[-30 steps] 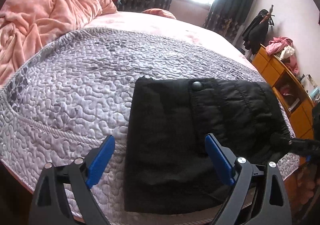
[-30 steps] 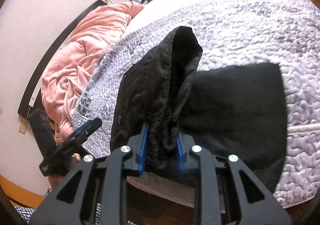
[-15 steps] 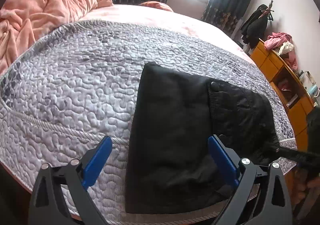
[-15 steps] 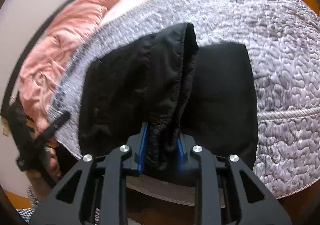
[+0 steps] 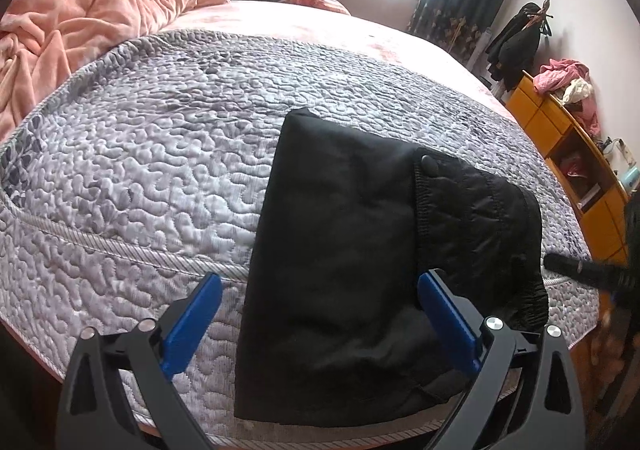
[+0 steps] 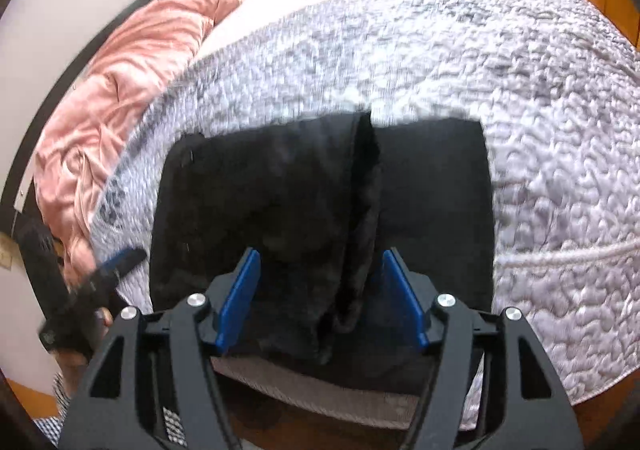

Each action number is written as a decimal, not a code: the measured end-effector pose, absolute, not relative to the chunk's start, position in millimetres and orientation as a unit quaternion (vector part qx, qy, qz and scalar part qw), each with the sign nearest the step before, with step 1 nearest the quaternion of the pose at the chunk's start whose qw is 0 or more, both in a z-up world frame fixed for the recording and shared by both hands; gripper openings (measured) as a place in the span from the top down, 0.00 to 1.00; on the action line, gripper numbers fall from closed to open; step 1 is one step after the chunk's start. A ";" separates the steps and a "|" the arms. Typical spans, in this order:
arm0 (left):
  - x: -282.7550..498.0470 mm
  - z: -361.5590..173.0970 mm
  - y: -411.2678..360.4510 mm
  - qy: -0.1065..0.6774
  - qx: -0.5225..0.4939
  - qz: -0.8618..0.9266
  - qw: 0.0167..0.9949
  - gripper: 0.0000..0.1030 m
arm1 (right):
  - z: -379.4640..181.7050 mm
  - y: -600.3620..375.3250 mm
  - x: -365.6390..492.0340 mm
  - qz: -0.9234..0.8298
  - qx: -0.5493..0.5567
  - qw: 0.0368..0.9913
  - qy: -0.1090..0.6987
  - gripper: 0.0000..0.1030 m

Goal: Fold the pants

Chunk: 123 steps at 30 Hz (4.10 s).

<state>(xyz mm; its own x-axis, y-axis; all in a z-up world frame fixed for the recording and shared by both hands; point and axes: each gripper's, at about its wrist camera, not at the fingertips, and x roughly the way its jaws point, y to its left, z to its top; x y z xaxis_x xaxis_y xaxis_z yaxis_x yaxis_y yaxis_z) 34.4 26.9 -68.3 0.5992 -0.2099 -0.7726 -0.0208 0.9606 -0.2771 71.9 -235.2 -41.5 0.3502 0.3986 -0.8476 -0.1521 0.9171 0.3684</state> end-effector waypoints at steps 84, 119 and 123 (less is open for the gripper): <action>41.1 -67.9 -6.9 0.459 -0.096 -0.062 0.881 0.04 | -58.4 -278.1 51.9 0.163 0.072 0.798 0.575 0.82; 45.2 -101.0 -3.2 0.513 -0.126 -0.087 0.845 0.04 | -67.0 -316.5 26.1 0.172 0.165 0.775 0.585 0.87; 46.5 -103.4 1.6 0.519 -0.142 -0.098 0.837 0.04 | -67.8 -325.8 27.5 0.157 0.163 0.772 0.594 0.87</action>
